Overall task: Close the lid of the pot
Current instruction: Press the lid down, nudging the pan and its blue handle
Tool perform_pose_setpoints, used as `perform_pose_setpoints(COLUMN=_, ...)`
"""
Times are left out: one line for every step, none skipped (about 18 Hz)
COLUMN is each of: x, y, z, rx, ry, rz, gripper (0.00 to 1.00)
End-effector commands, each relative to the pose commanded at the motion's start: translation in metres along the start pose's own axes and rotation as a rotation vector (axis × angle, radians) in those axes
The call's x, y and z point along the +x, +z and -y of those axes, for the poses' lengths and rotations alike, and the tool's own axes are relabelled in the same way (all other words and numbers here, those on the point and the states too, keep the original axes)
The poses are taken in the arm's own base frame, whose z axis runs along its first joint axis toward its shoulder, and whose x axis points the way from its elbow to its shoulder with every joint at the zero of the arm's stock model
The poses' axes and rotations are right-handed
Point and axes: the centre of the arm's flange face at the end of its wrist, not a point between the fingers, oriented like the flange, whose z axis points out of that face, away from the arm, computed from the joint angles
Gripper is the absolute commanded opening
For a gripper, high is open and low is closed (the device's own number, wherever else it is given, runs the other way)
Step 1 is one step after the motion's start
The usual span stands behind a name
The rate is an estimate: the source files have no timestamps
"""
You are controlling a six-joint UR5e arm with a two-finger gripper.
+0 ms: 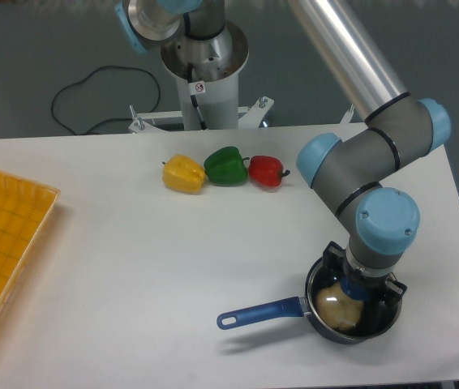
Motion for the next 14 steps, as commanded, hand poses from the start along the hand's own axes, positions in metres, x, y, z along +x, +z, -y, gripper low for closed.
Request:
perform_pose_setpoints(x=-0.0002, y=0.0009, z=-0.0014, rx=-0.004, ry=-0.001, rz=-0.002, gripper=0.61)
perform_pose_setpoints(x=-0.0003, y=-0.0008, z=-0.0015, rx=-0.004, ry=-0.001, rz=0.000, gripper=0.61)
perform_pose_setpoints(x=0.0002, y=-0.0010, z=-0.0019, rx=-0.005, ry=-0.001, rz=-0.001, gripper=0.61)
perform_pose_setpoints(x=0.0015, y=0.0003, z=-0.0010, rx=-0.007, ry=0.000, rz=-0.004, gripper=0.61)
perform_pose_setpoints(x=0.0023, y=-0.0009, z=-0.0025, rx=-0.005, ry=-0.001, rz=-0.005, gripper=0.61)
perform_pose_setpoints(x=0.0035, y=-0.0027, z=-0.0031, rx=-0.005, ry=-0.001, rz=-0.005, gripper=0.61)
perform_pose_setpoints(x=0.0050, y=-0.0065, z=-0.0028, rx=-0.004, ry=0.002, rz=-0.002, gripper=0.61)
perform_pose_setpoints(x=0.0048, y=-0.0056, z=-0.0040, rx=-0.007, ry=0.001, rz=-0.004, gripper=0.61)
perform_pose_setpoints(x=0.0052, y=-0.0049, z=-0.0041, rx=-0.007, ry=-0.001, rz=-0.006, gripper=0.61)
perform_pose_setpoints(x=0.0058, y=-0.0034, z=-0.0042, rx=-0.008, ry=0.001, rz=-0.008, gripper=0.61)
perform_pose_setpoints(x=0.0066, y=-0.0031, z=-0.0045, rx=-0.009, ry=0.001, rz=-0.010, gripper=0.61)
perform_pose_setpoints(x=0.0073, y=-0.0017, z=-0.0047, rx=-0.010, ry=0.000, rz=-0.013, gripper=0.61)
perform_pose_setpoints(x=0.0076, y=-0.0009, z=-0.0047, rx=-0.010, ry=0.000, rz=-0.014, gripper=0.61)
perform_pose_setpoints(x=0.0085, y=-0.0003, z=-0.0038, rx=-0.011, ry=0.003, rz=-0.015, gripper=0.61)
